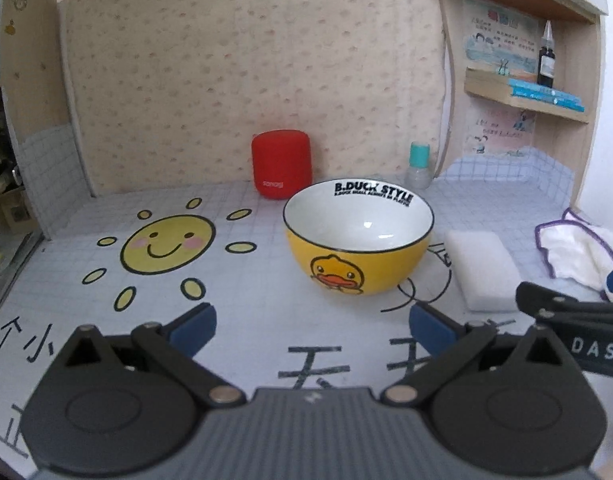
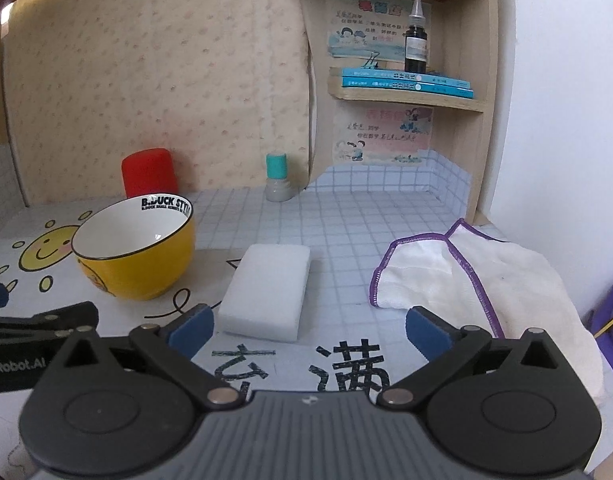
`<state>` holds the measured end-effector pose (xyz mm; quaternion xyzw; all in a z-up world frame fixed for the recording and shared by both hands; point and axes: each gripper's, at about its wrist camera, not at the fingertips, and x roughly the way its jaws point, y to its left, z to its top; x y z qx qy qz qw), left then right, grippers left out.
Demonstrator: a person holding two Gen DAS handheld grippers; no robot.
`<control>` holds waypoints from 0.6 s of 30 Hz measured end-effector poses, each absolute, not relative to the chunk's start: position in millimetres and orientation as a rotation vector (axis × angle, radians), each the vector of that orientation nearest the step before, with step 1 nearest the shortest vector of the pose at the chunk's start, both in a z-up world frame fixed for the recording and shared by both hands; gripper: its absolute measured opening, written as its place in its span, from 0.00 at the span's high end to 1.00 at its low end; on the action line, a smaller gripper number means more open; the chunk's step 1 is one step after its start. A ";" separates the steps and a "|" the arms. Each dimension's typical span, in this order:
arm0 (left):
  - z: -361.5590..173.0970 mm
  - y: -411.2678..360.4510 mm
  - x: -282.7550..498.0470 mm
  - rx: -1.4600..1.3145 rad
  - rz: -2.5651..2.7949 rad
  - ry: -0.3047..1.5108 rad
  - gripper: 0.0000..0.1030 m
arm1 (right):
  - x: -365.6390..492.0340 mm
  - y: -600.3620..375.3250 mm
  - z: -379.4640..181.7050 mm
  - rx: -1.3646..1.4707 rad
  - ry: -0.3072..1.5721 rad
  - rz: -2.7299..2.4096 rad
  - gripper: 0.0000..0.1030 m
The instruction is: Clean bowl
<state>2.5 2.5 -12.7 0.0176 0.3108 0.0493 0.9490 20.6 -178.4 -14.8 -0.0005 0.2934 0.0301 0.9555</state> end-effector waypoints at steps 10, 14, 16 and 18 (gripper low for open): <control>-14.3 -0.1 -2.3 0.053 0.086 0.638 0.00 | 18.4 -180.2 -10.7 -0.019 0.585 0.043 0.00; -16.2 -1.4 -2.7 0.060 0.086 0.649 0.00 | 19.2 -180.9 -11.2 -0.024 0.583 0.040 0.00; -16.4 -1.7 -3.2 0.061 0.086 0.651 0.00 | 19.0 -181.6 -10.7 -0.018 0.578 0.041 0.00; -16.5 -3.1 -3.9 0.068 0.089 0.653 0.00 | 18.8 -182.4 -10.1 -0.011 0.572 0.043 0.00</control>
